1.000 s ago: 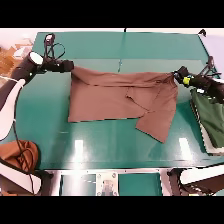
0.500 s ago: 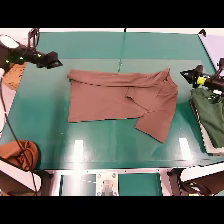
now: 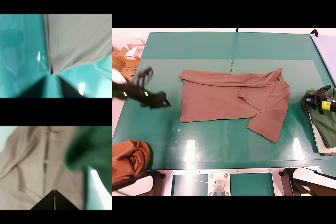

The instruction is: Fold the shirts.

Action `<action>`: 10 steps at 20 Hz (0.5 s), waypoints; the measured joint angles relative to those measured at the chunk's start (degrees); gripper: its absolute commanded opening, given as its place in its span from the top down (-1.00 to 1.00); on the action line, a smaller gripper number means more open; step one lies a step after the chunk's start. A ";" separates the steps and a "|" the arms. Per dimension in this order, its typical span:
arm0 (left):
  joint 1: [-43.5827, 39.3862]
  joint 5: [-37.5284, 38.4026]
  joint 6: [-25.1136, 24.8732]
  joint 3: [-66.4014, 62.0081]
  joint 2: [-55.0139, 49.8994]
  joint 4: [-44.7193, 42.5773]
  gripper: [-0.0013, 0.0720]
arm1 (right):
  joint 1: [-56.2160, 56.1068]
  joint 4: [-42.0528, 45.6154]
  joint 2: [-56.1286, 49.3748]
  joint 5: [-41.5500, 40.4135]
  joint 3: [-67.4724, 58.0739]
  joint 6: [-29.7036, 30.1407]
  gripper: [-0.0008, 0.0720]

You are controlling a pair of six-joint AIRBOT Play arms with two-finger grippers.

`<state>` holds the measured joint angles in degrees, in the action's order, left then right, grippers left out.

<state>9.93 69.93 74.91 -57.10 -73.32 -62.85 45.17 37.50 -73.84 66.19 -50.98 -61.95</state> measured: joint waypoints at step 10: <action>0.15 -12.63 -13.51 15.04 -10.73 28.13 -0.47 | 3.43 1.88 -0.96 -3.23 3.69 -0.46 -0.19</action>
<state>10.09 57.30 61.41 -42.06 -84.05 -34.72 48.60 39.38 -74.81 62.96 -47.29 -62.41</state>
